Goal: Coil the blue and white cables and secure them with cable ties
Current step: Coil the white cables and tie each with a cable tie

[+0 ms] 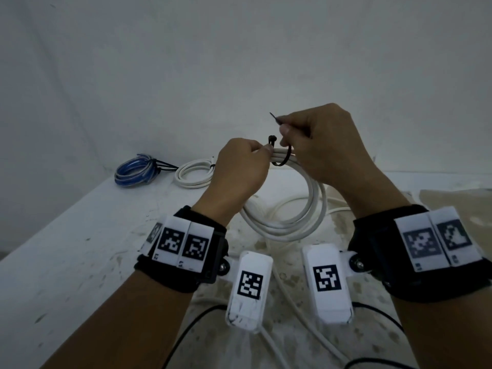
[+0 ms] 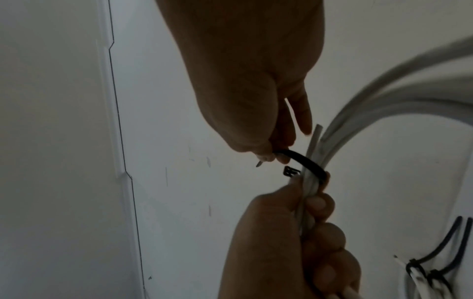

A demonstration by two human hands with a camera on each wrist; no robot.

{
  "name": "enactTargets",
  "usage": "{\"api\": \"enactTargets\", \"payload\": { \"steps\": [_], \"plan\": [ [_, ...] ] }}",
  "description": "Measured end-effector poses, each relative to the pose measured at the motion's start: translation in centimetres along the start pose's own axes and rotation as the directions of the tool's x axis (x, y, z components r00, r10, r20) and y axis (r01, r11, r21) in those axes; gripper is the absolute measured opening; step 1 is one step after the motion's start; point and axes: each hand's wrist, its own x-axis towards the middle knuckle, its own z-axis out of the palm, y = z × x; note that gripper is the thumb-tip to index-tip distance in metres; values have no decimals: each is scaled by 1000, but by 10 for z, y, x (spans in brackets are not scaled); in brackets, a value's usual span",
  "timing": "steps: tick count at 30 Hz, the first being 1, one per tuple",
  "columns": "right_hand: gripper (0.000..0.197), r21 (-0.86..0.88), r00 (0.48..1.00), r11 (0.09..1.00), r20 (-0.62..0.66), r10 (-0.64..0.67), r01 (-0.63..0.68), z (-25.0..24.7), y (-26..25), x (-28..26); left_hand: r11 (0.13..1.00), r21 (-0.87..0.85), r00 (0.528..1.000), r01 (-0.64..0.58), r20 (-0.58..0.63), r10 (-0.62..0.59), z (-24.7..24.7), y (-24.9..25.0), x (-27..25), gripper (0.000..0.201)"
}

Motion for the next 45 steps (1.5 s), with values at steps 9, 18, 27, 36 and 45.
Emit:
{"api": "enactTargets", "payload": {
  "steps": [9,18,27,36,45],
  "plan": [
    [18,-12,995,1000,102,-1,2,-4,-3,0,998,-43,998,51,-17,-52,-3,-8,4,39],
    [17,-56,990,998,136,24,-16,-4,-4,1,999,-31,999,37,8,-37,-2,-9,2,36],
    [16,15,994,1000,112,14,-15,-3,-6,0,998,-40,998,57,-6,-57,-5,-11,3,34],
    [18,0,994,999,107,36,-36,-2,-6,-2,998,-31,999,51,0,-51,-5,-9,2,36],
    [19,33,995,999,88,40,-43,0,-5,-2,998,-21,998,55,-7,-55,-5,-9,3,35]
  ]
}}
